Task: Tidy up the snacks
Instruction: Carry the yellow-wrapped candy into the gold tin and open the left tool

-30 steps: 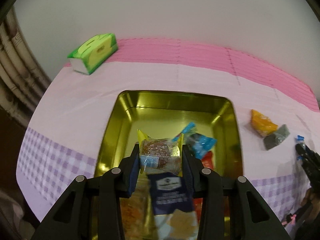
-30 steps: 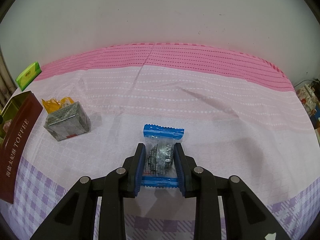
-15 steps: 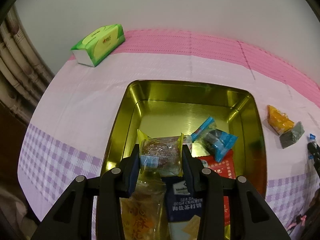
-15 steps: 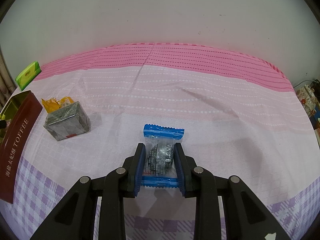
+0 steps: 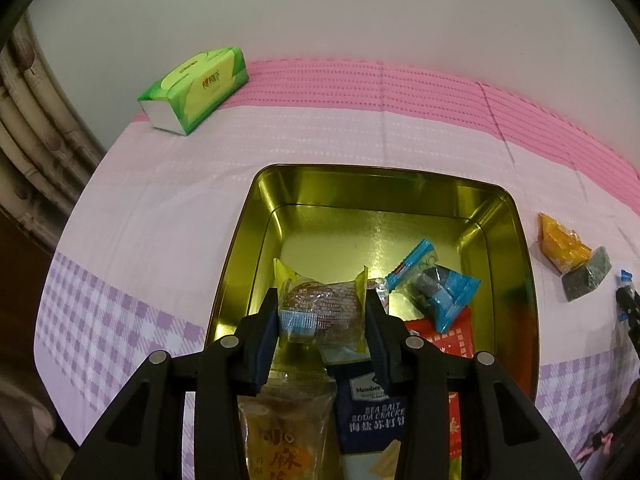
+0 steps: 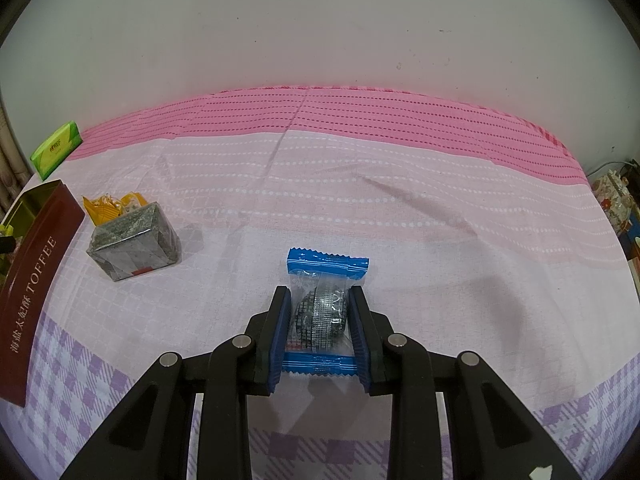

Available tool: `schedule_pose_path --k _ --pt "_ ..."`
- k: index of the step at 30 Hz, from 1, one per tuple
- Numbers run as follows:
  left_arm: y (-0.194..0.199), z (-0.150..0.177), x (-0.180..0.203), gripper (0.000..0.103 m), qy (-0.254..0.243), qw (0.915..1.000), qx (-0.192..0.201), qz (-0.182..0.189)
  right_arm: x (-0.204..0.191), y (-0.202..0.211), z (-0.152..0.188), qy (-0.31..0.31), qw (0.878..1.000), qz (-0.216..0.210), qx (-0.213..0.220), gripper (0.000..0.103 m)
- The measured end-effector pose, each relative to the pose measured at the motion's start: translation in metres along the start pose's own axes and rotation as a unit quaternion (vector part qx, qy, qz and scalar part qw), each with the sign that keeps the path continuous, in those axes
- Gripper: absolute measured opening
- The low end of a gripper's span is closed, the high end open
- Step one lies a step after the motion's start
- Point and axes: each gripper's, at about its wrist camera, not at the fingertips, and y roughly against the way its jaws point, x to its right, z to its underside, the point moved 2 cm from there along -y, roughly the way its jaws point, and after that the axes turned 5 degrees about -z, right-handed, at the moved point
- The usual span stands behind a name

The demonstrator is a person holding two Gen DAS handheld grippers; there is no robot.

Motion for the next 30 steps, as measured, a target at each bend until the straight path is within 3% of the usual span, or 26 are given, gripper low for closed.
schedule_pose_path --k 12,20,30 --pt "0.005 0.006 -0.001 0.053 -0.008 1.0 0.001 0.004 -0.001 0.0 0.0 0.001 1.0 0.001 0.0 0.027" --pt "0.02 0.01 -0.003 0.061 -0.016 0.9996 0.023 0.004 0.0 0.0 0.0 0.001 1.0 0.001 0.0 0.027" --pt "0.044 0.019 -0.011 0.064 -0.019 0.9988 0.042 0.016 -0.001 0.0 0.0 0.001 1.0 0.005 -0.002 0.027"
